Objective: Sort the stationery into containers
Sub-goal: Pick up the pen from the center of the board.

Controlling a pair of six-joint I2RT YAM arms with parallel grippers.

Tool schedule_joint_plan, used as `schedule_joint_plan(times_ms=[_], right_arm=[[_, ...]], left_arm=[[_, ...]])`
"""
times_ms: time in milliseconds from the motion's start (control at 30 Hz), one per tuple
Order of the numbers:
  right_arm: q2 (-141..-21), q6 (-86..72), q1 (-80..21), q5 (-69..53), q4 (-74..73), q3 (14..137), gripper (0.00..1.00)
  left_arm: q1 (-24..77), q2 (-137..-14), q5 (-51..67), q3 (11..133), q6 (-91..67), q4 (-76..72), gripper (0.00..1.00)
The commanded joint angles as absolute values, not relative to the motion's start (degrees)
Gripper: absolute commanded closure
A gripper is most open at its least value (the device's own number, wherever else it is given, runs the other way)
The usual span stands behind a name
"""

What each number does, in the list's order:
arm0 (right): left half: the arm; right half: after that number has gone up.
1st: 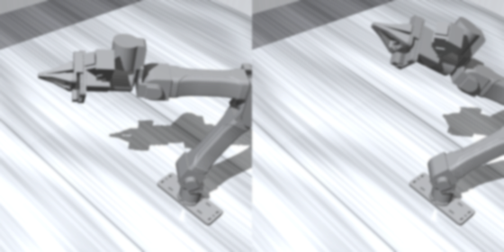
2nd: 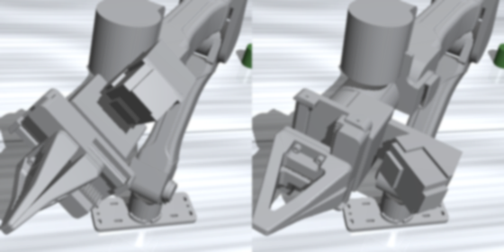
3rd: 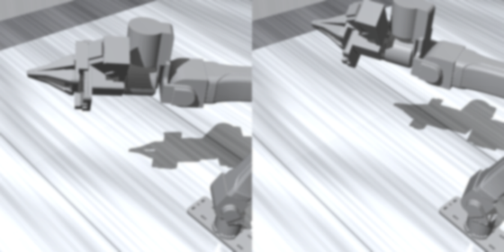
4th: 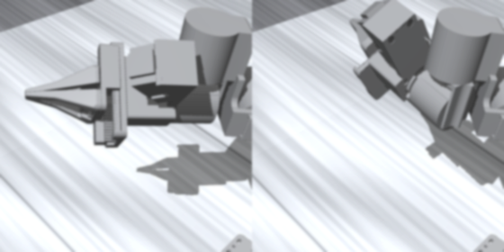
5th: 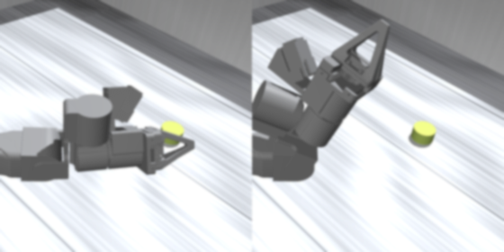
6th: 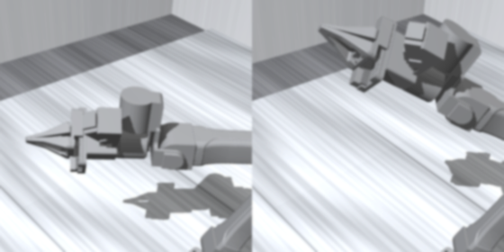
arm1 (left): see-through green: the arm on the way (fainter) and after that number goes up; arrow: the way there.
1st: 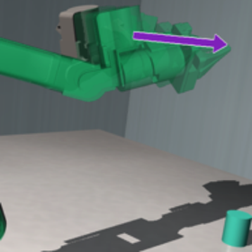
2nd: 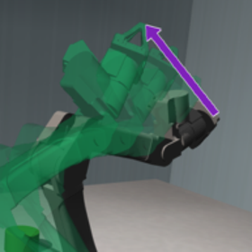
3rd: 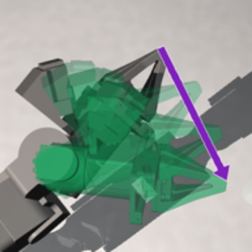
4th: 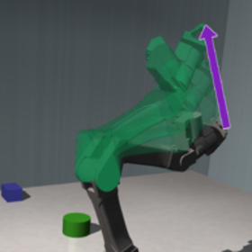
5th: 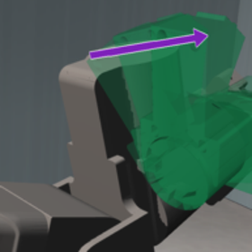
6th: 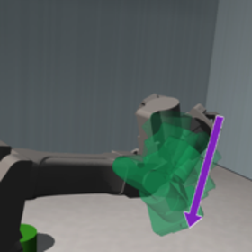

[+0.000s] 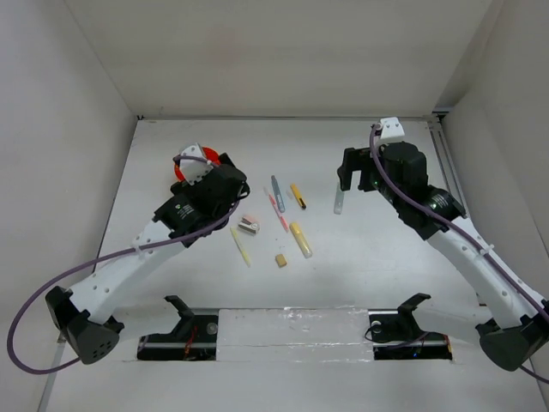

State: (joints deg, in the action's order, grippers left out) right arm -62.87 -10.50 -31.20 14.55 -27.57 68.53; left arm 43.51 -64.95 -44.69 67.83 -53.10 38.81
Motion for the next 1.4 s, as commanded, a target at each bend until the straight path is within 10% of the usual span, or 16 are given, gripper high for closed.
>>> schedule_joint_plan(times_ms=[0,1367], right_arm=[[-60.73,-10.72,-31.46,16.17,-24.52,69.87,0.00],[-59.94,-10.37,-31.90,9.32,-23.47,67.85,0.00]], left_arm=[[43.51,-60.74,-50.18,66.88,-58.10,41.04,0.00],[43.51,-78.13,-21.89,50.81,-66.62,37.88,0.04]])
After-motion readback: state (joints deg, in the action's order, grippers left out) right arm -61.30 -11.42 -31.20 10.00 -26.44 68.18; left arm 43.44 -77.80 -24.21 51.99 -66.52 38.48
